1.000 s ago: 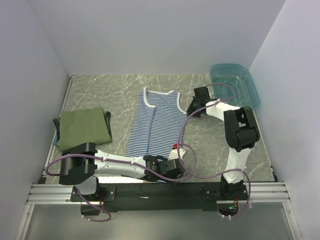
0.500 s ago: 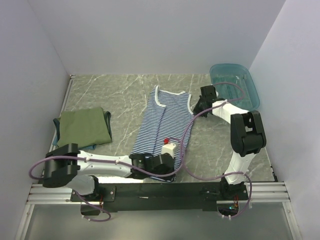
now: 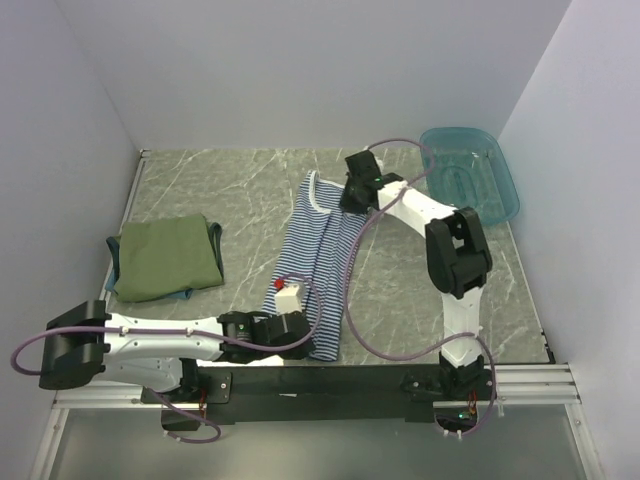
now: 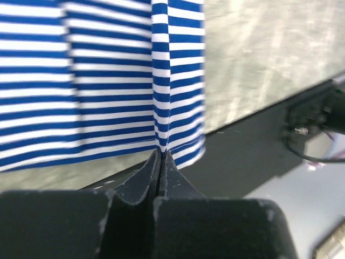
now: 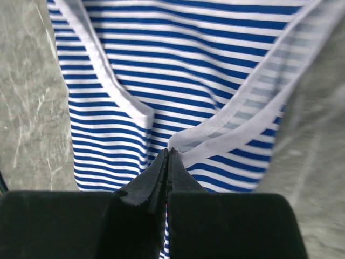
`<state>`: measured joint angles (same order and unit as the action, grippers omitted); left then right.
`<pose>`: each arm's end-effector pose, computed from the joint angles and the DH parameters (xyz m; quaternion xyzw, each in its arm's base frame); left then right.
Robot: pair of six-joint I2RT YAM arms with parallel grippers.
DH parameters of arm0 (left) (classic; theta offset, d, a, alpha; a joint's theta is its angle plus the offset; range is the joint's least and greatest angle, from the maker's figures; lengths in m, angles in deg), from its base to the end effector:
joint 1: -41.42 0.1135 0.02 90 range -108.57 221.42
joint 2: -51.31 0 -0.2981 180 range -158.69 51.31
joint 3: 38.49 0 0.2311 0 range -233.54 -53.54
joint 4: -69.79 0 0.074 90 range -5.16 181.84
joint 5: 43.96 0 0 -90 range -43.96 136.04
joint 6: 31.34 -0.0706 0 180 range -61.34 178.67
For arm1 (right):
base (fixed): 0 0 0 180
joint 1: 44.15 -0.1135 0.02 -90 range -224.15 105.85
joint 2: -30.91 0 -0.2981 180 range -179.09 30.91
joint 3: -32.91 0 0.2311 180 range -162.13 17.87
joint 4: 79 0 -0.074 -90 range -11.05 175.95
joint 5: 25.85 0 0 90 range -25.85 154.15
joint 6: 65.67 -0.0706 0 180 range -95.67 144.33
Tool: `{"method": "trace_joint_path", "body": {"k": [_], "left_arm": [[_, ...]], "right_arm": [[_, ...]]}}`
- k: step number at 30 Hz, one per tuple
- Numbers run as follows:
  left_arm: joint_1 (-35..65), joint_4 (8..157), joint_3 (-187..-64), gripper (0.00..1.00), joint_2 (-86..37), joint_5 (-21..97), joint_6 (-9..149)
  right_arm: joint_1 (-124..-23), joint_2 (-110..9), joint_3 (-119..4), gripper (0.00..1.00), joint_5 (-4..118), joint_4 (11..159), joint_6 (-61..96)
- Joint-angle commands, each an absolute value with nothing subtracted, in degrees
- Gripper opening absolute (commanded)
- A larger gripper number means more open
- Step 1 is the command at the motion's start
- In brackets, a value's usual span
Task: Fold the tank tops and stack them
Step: Fold the tank top
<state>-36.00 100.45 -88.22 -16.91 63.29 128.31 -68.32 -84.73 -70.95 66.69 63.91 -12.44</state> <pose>0.0686 -0.2112 0.2101 0.0106 0.9279 -0.2911 0.2326 0.4303 0.1897 0.2262 0.1105 0.9295 0.1602 0.3132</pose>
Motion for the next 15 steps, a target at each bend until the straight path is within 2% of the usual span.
{"method": "trace_joint_path", "body": {"k": [1, 6, 15], "left_arm": [[-36.01, 105.84, -85.89, 0.01, -14.0, 64.67, 134.94], [-36.01, 108.65, -83.6, 0.01, -11.62, 65.55, 138.02], [-35.83, 115.67, -84.3, 0.01, -9.07, 69.32, 140.31]], "right_arm": [[-69.99, -88.35, -77.39, 0.0, 69.42, 61.26, -13.37], [-71.83, -92.22, -81.71, 0.0, 69.6, 60.2, -13.63], [-72.37, -91.97, -81.1, 0.0, 70.48, 62.13, -14.6]]}}
